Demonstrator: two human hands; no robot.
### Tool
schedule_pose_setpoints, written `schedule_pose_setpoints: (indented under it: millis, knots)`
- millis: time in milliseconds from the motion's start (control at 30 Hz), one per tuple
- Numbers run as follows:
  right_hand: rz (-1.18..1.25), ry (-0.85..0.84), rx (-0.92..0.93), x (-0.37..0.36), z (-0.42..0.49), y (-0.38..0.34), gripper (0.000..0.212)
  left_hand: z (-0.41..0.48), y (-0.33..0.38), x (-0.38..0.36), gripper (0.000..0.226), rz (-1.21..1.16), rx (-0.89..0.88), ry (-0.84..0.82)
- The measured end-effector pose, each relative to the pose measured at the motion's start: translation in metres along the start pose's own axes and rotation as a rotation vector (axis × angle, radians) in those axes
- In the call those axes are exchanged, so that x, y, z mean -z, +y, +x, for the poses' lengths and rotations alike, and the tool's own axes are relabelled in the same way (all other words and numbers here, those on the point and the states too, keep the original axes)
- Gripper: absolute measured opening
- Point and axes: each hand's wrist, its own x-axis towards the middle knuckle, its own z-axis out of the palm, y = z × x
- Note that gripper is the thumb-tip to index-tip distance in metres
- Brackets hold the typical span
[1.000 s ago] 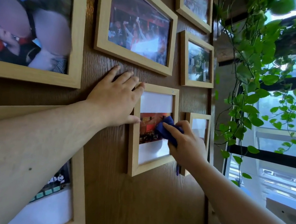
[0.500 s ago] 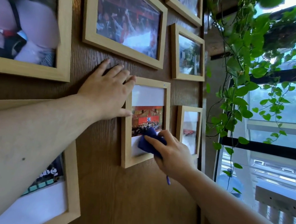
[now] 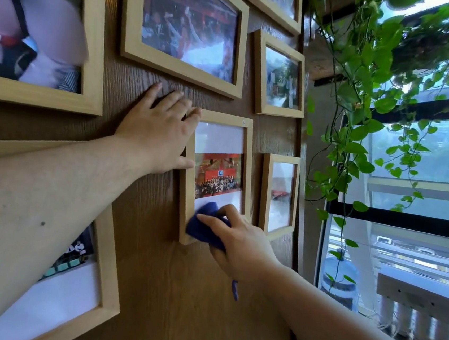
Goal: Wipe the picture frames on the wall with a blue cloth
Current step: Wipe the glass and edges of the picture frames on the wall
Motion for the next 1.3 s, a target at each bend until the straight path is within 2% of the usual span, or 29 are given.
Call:
schedule_pose_setpoints:
  millis: [200, 300, 433, 533, 667, 833, 967, 1067, 1300]
  knots:
    - [0.041, 0.026, 0.003, 0.009, 0.002, 0.017, 0.052, 0.000, 0.003, 0.010, 0.098, 0.032, 0.004, -0.067]
    - [0.063, 0.108, 0.027, 0.026, 0.019, 0.028, 0.055, 0.000, 0.008, 0.023, 0.094, 0.054, 0.002, -0.086]
    - [0.039, 0.298, 0.087, 0.063, 0.065, 0.038, 0.054, 0.004, -0.002, 0.042, 0.081, 0.065, -0.059, 0.055]
    - [0.028, 0.399, 0.089, 0.088, 0.101, 0.041, 0.055, 0.010, -0.017, 0.060, 0.060, 0.150, -0.174, 0.145]
    - [0.013, 0.528, 0.097, 0.125, 0.152, 0.043, 0.055, 0.023, -0.040, 0.083, 0.051, 0.238, -0.116, 0.210]
    - [0.062, 0.643, 0.122, 0.164, 0.207, 0.036, 0.052, 0.036, -0.071, 0.102, 0.064, 0.259, 0.065, 0.259]
    - [-0.100, 0.644, 0.270, 0.188, 0.239, 0.018, 0.053, 0.036, -0.083, 0.110, 0.088, 0.369, 0.141, 0.166]
    - [-0.146, 0.677, 0.276, 0.199, 0.260, 0.000, 0.055, 0.032, -0.085, 0.112, 0.100, 0.388, 0.199, 0.109]
    - [-0.237, 0.680, 0.307, 0.197, 0.284, -0.021, 0.059, 0.029, -0.090, 0.106, 0.100, 0.351, 0.296, 0.075]
